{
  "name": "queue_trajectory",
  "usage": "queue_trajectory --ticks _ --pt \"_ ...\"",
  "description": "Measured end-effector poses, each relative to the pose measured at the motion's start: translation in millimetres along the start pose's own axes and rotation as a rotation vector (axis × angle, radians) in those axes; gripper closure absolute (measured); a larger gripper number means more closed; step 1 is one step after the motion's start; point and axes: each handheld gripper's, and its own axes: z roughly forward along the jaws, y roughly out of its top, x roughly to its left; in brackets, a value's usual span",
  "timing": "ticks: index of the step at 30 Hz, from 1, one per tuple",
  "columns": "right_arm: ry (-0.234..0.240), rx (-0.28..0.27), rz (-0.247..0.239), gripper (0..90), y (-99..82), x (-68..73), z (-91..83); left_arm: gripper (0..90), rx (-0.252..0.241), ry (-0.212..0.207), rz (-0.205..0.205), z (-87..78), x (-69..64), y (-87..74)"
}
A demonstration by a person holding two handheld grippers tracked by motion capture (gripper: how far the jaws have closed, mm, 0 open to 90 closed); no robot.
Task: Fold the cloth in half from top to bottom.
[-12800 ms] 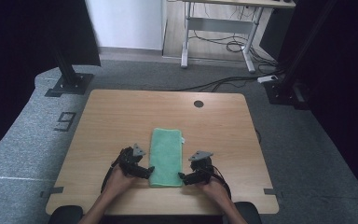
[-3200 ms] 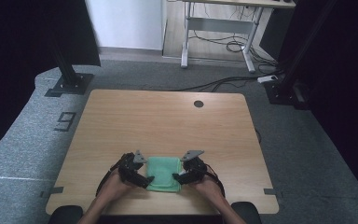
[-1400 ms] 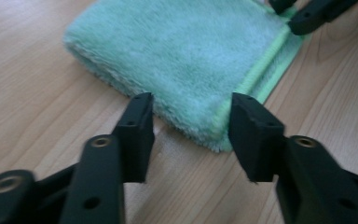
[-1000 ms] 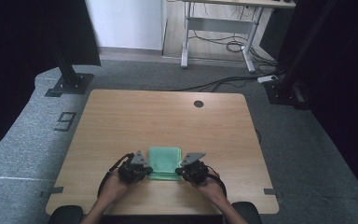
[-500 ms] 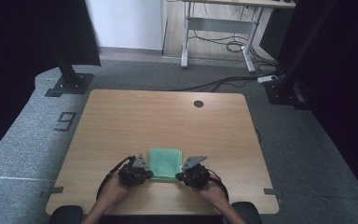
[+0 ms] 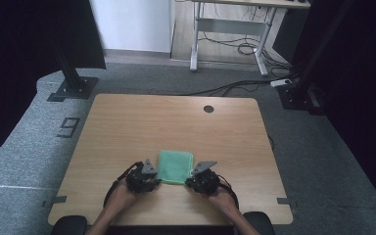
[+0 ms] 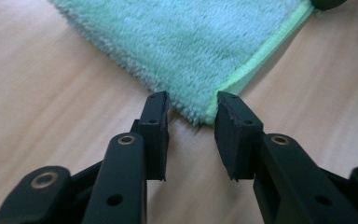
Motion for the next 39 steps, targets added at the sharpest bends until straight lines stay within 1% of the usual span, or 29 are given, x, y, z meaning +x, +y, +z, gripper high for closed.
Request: queue_trajectory --ticks 2,5,8,10,15,23,25,29,36,39 --pt "-0.008 -0.002 0.006 81.8 2.2 -5.2 1.8 63.7 -0.013 -0.002 -0.024 2.8 4.5 1.3" --pt "-0.025 -0.004 0.013 80.6 6.1 -13.2 4.7 61.4 -0.029 -0.011 -0.049 6.4 10.4 2.4" --pt "-0.039 -0.004 0.019 79.1 9.6 -19.3 7.4 60.8 -0.045 -0.010 -0.065 10.2 15.4 4.5" --pt "-0.042 -0.006 0.019 78.4 11.4 -22.4 8.8 62.3 -0.058 -0.014 -0.075 13.2 19.3 6.2" --pt "-0.054 -0.008 0.028 77.1 15.5 -30.2 12.1 66.6 -0.078 -0.006 -0.089 18.7 26.3 10.1" --pt "-0.079 -0.011 0.043 75.3 19.8 -43.3 15.4 67.4 -0.092 0.001 -0.113 26.9 36.2 18.1" --pt "-0.078 -0.014 0.057 75.0 21.5 -47.3 16.6 67.5 -0.094 0.004 -0.121 28.1 38.0 19.2" --pt "-0.087 -0.011 0.067 75.0 25.1 -54.6 19.0 67.7 -0.098 0.006 -0.134 30.3 41.5 21.2" --pt "-0.090 -0.010 0.072 73.3 28.6 -61.2 21.5 67.1 -0.100 0.011 -0.147 32.9 46.3 23.9" --pt "-0.086 -0.007 0.072 70.5 29.0 -60.6 21.4 65.7 -0.102 0.009 -0.154 32.8 46.6 23.7"
